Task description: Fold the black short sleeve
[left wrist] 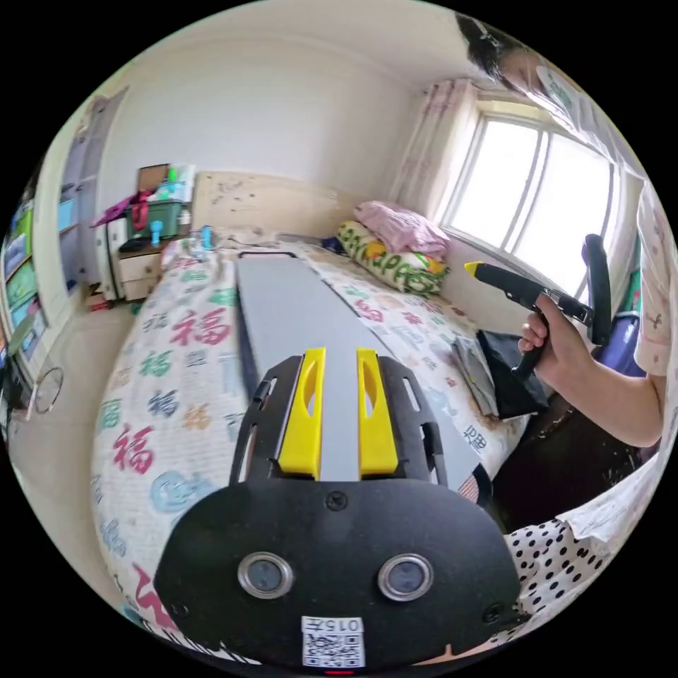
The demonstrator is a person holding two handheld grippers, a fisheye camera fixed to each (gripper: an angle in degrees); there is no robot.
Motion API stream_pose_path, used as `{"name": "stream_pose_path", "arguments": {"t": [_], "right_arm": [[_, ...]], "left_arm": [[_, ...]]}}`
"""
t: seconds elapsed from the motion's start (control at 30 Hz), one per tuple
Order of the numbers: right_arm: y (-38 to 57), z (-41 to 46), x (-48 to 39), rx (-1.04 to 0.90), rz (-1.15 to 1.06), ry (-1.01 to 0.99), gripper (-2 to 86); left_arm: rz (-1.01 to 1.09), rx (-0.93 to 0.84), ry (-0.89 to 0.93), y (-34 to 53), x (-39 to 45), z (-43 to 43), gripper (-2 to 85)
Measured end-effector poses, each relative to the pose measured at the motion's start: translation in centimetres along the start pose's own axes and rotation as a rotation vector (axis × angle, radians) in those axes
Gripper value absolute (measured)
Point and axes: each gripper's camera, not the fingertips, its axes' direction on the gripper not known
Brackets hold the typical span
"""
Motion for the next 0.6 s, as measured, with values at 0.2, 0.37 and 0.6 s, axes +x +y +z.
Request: {"name": "stream_pose_path", "arguments": {"t": [0.2, 0.37, 0.6], "right_arm": [[-3.1, -9.5, 14.5, 0.023, 0.161, 0.036, 1.2], [-4.9, -17.3, 21.2, -0.042, 0.321, 0.121, 1.5], [-6.1, -30.2, 22.8, -0.083, 0.537, 0.199, 0.2]], "left_arm": [[0.147, -0.083, 0.314, -5.5, 16.8, 14.9, 8.7], [0.258, -0.201, 0.51, -8.2, 28.2, 25.7, 10.9], [0.242, -0.364, 0.607, -12.1, 39.5, 42.1, 19.8]]}}
